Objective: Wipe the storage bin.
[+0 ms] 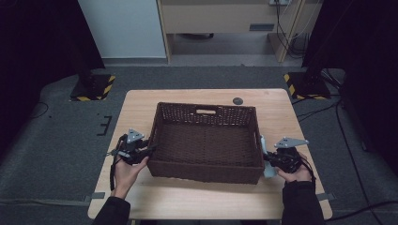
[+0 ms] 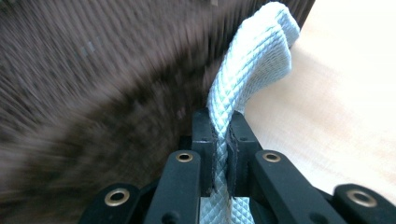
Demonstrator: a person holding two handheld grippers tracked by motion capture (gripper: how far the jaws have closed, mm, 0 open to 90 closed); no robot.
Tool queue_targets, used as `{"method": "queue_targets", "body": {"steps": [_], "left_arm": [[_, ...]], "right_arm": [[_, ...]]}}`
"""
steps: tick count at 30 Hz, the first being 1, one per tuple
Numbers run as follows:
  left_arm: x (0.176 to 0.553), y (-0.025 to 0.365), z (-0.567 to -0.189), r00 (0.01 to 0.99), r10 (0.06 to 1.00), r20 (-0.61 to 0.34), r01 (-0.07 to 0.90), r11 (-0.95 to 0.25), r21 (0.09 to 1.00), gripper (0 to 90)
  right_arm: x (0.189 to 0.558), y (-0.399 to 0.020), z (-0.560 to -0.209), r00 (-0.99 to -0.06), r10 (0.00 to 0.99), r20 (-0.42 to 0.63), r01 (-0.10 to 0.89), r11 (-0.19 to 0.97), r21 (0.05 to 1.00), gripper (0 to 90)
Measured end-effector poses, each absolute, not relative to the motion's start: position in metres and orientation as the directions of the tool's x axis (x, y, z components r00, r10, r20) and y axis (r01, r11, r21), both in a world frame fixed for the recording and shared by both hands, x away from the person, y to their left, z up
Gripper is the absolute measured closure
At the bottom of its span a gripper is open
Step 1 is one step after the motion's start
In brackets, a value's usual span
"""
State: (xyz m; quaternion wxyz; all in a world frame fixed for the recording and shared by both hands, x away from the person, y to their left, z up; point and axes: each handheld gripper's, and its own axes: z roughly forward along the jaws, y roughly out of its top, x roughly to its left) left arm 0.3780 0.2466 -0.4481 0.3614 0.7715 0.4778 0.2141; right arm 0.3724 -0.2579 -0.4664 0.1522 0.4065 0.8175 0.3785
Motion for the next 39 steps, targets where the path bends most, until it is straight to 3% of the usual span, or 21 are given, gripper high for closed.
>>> {"method": "queue_targets", "body": {"steps": [5, 11, 14, 20, 26, 31, 34, 39], "left_arm": [[0.377, 0.244, -0.448, 0.447, 0.894, -0.010, 0.586, -0.284, 0.759, 67.6], [0.376, 0.243, -0.447, 0.412, 0.911, -0.032, 0.602, -0.245, 0.760, 70.0], [0.376, 0.242, -0.447, 0.402, 0.915, -0.034, 0.606, -0.238, 0.759, 70.5], [0.380, 0.242, -0.447, 0.376, 0.926, -0.032, 0.610, -0.221, 0.761, 70.5], [0.380, 0.243, -0.448, 0.379, 0.925, -0.027, 0.599, -0.223, 0.770, 68.1], [0.380, 0.246, -0.448, 0.379, 0.925, -0.024, 0.593, -0.223, 0.773, 54.6], [0.379, 0.247, -0.448, 0.388, 0.921, -0.025, 0.591, -0.228, 0.774, 52.1], [0.374, 0.244, -0.446, 0.424, 0.905, -0.027, 0.580, -0.248, 0.776, 52.6]], "right_arm": [[0.359, -0.263, -0.448, -0.633, 0.771, 0.067, 0.496, 0.337, 0.800, 84.5], [0.361, -0.255, -0.479, -0.615, 0.785, 0.079, 0.598, 0.398, 0.696, 84.5], [0.362, -0.252, -0.481, -0.628, 0.775, 0.067, 0.593, 0.421, 0.686, 84.5], [0.356, -0.259, -0.449, -0.638, 0.768, 0.051, 0.500, 0.363, 0.786, 84.4], [0.359, -0.257, -0.454, -0.646, 0.762, 0.051, 0.505, 0.377, 0.776, 84.5], [0.368, -0.258, -0.486, -0.633, 0.771, 0.070, 0.598, 0.430, 0.677, 84.5], [0.369, -0.259, -0.494, -0.615, 0.783, 0.097, 0.631, 0.414, 0.656, 84.4], [0.358, -0.266, -0.465, -0.620, 0.781, 0.077, 0.553, 0.365, 0.748, 84.3]]}}
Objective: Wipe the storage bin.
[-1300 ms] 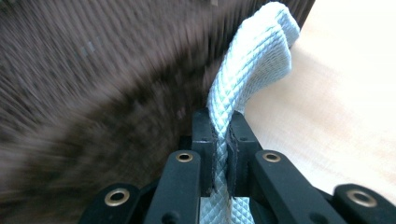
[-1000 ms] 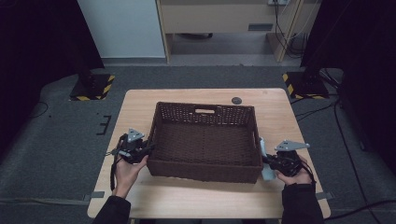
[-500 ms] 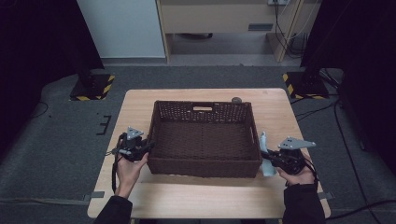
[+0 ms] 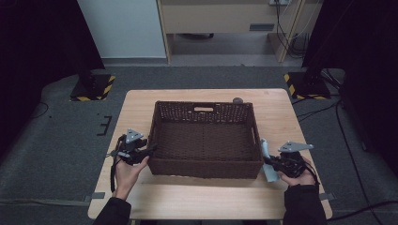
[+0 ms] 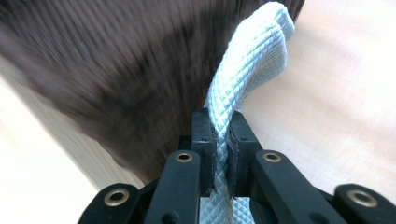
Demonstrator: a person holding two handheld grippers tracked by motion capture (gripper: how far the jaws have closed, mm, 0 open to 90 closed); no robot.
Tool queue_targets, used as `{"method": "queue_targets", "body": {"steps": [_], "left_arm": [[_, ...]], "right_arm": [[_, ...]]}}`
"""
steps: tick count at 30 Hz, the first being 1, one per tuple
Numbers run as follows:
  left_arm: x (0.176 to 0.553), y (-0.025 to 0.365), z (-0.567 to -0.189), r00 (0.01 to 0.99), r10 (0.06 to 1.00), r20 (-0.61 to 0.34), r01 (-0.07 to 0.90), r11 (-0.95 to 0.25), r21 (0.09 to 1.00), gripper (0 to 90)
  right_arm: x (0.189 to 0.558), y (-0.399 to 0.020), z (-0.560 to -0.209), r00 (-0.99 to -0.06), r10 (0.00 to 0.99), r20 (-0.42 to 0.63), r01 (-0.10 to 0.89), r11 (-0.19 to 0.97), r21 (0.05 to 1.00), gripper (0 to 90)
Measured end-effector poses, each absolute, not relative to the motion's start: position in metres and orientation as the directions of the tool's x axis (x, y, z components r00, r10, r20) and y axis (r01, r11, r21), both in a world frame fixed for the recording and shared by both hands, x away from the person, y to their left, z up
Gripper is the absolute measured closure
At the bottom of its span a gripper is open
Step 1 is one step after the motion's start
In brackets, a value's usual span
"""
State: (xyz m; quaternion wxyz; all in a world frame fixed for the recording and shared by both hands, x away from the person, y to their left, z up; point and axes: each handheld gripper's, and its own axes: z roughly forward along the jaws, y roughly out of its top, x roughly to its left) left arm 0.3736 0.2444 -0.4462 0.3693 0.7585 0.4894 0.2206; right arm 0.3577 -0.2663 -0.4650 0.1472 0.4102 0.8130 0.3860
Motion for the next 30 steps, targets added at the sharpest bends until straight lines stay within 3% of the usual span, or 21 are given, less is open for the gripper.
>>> {"method": "queue_targets", "body": {"steps": [6, 15, 26, 30], "left_arm": [[0.374, 0.245, -0.449, 0.423, 0.906, -0.024, 0.593, -0.257, 0.763, 62.3], [0.374, 0.245, -0.450, 0.421, 0.907, -0.029, 0.595, -0.252, 0.764, 62.3], [0.373, 0.245, -0.450, 0.421, 0.906, -0.033, 0.596, -0.250, 0.763, 60.7], [0.373, 0.246, -0.450, 0.420, 0.907, -0.036, 0.597, -0.246, 0.763, 59.6]], "right_arm": [[0.345, -0.266, -0.446, -0.654, 0.754, 0.070, 0.486, 0.347, 0.802, 84.4], [0.344, -0.251, -0.490, -0.641, 0.762, 0.093, 0.614, 0.435, 0.659, 84.5], [0.321, -0.263, -0.444, -0.654, 0.755, 0.050, 0.486, 0.368, 0.793, 84.4], [0.322, -0.261, -0.452, -0.666, 0.744, 0.060, 0.495, 0.380, 0.781, 84.4]]}}
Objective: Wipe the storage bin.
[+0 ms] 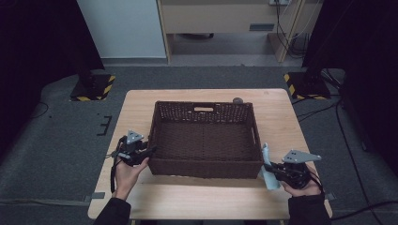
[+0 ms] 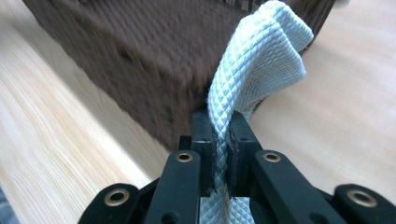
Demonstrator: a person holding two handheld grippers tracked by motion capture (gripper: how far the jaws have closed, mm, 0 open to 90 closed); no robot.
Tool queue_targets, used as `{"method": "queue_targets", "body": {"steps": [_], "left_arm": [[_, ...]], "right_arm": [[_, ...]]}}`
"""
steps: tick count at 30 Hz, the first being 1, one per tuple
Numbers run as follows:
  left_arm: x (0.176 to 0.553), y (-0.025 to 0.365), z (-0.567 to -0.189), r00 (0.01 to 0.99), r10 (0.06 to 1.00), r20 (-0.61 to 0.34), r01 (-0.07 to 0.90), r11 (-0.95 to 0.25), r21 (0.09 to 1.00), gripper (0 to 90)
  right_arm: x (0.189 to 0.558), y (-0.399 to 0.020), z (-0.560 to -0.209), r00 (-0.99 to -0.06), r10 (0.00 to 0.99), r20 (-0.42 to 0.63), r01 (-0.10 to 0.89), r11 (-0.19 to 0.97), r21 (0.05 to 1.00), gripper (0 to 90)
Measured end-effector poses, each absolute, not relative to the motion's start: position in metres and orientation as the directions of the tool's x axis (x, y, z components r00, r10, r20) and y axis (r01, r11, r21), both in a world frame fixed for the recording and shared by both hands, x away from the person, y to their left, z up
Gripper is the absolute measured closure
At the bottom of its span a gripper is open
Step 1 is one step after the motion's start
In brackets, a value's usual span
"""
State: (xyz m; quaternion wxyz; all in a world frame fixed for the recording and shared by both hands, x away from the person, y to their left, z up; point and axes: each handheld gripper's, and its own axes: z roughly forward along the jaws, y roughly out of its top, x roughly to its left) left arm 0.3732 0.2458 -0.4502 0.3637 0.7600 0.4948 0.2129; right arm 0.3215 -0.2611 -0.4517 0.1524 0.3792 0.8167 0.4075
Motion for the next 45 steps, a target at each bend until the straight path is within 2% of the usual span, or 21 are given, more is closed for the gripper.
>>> {"method": "queue_targets", "body": {"steps": [6, 9, 14, 19, 28, 31, 35, 39, 45], "left_arm": [[0.372, 0.246, -0.450, 0.424, 0.905, -0.027, 0.594, -0.256, 0.762, 57.8], [0.372, 0.246, -0.450, 0.424, 0.905, -0.029, 0.595, -0.254, 0.763, 56.9], [0.372, 0.246, -0.450, 0.421, 0.907, -0.029, 0.595, -0.252, 0.763, 55.6], [0.372, 0.246, -0.450, 0.419, 0.908, -0.026, 0.592, -0.251, 0.766, 52.5], [0.372, 0.247, -0.450, 0.418, 0.908, -0.018, 0.590, -0.257, 0.765, 49.0], [0.372, 0.247, -0.451, 0.421, 0.907, -0.014, 0.589, -0.261, 0.765, 48.5], [0.373, 0.247, -0.451, 0.419, 0.908, -0.021, 0.592, -0.255, 0.765, 47.4], [0.372, 0.246, -0.451, 0.419, 0.908, -0.015, 0.590, -0.260, 0.764, 46.9], [0.373, 0.247, -0.452, 0.419, 0.908, -0.023, 0.593, -0.254, 0.764, 46.2]], "right_arm": [[0.331, -0.255, -0.489, -0.652, 0.753, 0.086, 0.608, 0.452, 0.653, 84.4], [0.329, -0.255, -0.482, -0.657, 0.750, 0.076, 0.590, 0.448, 0.672, 84.3], [0.317, -0.264, -0.449, -0.656, 0.753, 0.057, 0.510, 0.386, 0.769, 84.3], [0.308, -0.261, -0.436, -0.668, 0.743, 0.042, 0.479, 0.387, 0.788, 84.3], [0.325, -0.255, -0.487, -0.641, 0.757, 0.124, 0.629, 0.426, 0.651, 84.3], [0.326, -0.256, -0.490, -0.639, 0.760, 0.119, 0.633, 0.432, 0.642, 84.2], [0.327, -0.264, -0.486, -0.598, 0.793, 0.117, 0.648, 0.392, 0.653, 84.1], [0.329, -0.283, -0.483, -0.481, 0.874, 0.062, 0.673, 0.323, 0.665, 84.2], [0.331, -0.309, -0.489, -0.342, 0.939, 0.024, 0.716, 0.244, 0.654, 83.9]]}}
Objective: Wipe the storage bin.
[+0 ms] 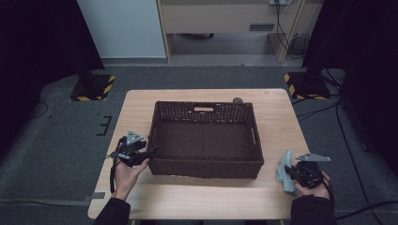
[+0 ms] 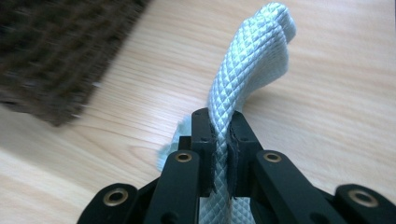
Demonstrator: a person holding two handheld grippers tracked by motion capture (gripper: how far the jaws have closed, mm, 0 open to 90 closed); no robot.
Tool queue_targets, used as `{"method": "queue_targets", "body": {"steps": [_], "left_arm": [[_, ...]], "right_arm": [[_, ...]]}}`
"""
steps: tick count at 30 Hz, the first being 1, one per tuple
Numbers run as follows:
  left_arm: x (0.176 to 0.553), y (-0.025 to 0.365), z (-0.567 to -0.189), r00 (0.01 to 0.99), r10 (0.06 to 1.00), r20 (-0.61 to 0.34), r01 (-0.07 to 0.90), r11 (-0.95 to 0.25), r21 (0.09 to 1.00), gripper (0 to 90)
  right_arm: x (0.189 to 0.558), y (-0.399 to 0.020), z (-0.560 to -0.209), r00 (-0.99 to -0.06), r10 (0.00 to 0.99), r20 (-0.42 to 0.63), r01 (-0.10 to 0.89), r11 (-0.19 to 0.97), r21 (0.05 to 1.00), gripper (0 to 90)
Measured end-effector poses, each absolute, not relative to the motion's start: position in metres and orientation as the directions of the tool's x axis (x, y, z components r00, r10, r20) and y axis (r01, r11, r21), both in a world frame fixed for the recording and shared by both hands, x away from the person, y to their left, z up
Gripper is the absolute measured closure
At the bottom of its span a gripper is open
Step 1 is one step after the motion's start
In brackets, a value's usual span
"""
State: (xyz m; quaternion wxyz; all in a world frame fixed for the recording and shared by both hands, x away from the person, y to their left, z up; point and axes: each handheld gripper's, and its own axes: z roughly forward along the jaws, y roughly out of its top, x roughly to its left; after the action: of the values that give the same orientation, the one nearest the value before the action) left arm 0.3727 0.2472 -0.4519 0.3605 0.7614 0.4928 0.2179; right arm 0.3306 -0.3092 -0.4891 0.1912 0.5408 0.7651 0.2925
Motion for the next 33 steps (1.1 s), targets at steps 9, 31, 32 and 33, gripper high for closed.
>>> {"method": "queue_targets", "body": {"steps": [9, 31, 32, 33], "left_arm": [[0.372, 0.247, -0.452, 0.419, 0.908, -0.021, 0.592, -0.256, 0.764, 45.8], [0.371, 0.248, -0.451, 0.427, 0.904, -0.027, 0.590, -0.256, 0.766, 46.6], [0.372, 0.248, -0.451, 0.426, 0.904, -0.028, 0.590, -0.254, 0.766, 46.7], [0.372, 0.248, -0.451, 0.424, 0.905, -0.030, 0.591, -0.252, 0.766, 46.7]], "right_arm": [[0.340, -0.325, -0.505, -0.291, 0.956, 0.035, 0.759, 0.209, 0.617, 80.0], [0.335, -0.325, -0.479, -0.257, 0.966, -0.033, 0.631, 0.193, 0.752, 56.6], [0.335, -0.325, -0.477, -0.252, 0.967, -0.031, 0.624, 0.187, 0.759, 56.4], [0.335, -0.324, -0.475, -0.253, 0.967, -0.035, 0.615, 0.189, 0.766, 56.2]]}}
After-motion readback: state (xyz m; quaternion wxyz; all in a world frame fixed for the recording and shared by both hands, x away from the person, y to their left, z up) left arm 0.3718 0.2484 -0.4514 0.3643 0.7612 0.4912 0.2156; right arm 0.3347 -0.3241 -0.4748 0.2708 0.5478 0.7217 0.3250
